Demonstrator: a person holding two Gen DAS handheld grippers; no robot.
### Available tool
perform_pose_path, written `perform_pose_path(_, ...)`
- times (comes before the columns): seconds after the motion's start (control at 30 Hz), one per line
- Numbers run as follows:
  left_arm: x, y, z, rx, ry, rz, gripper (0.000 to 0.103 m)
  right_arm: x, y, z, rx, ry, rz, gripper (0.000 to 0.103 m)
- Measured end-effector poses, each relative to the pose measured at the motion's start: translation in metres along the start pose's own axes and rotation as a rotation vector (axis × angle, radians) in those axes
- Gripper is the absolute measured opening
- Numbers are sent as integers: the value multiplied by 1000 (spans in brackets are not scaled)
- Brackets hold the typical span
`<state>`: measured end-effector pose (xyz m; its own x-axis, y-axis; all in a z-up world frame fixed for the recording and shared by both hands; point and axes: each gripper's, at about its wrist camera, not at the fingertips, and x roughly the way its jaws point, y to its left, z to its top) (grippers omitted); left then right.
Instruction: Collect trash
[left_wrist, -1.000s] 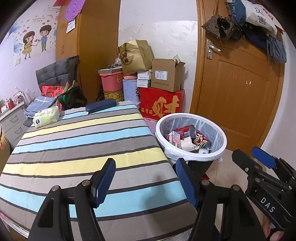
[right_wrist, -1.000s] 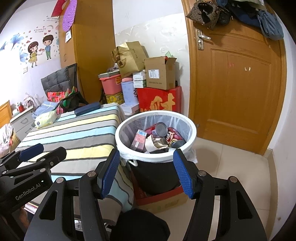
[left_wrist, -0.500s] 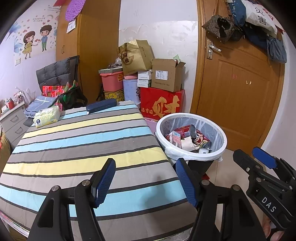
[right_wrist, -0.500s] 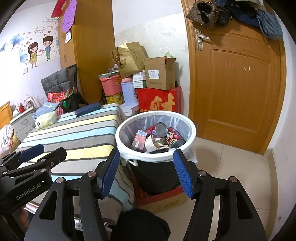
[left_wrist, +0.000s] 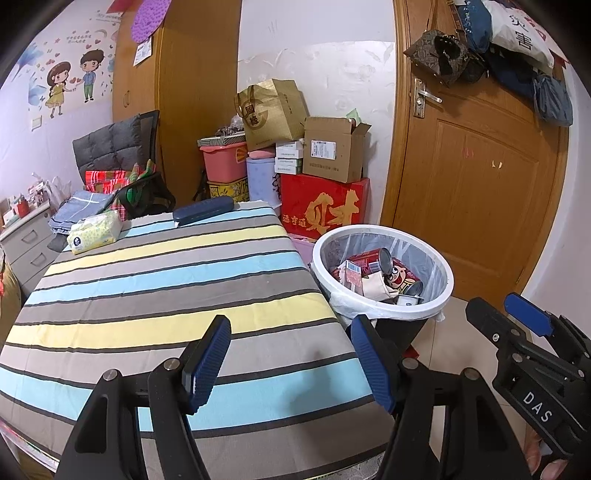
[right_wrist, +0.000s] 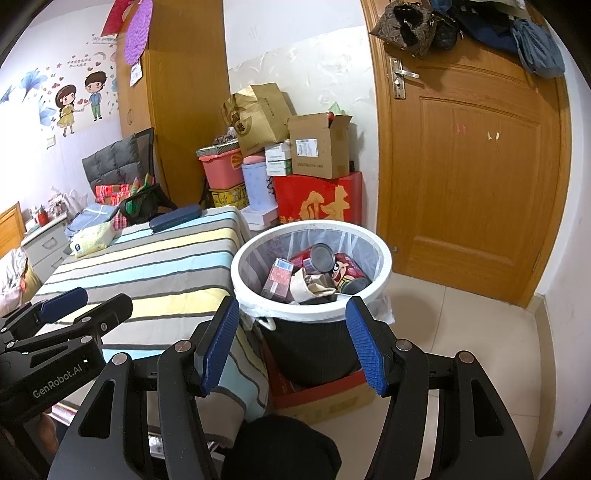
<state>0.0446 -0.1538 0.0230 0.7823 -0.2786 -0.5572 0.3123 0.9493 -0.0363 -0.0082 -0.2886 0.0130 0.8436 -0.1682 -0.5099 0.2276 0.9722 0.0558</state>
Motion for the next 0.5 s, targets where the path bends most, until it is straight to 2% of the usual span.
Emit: perform_pose_path(0.5, 0, 2, -1, 2, 2, 8, 67, -1, -1, 0, 10, 8, 6, 62)
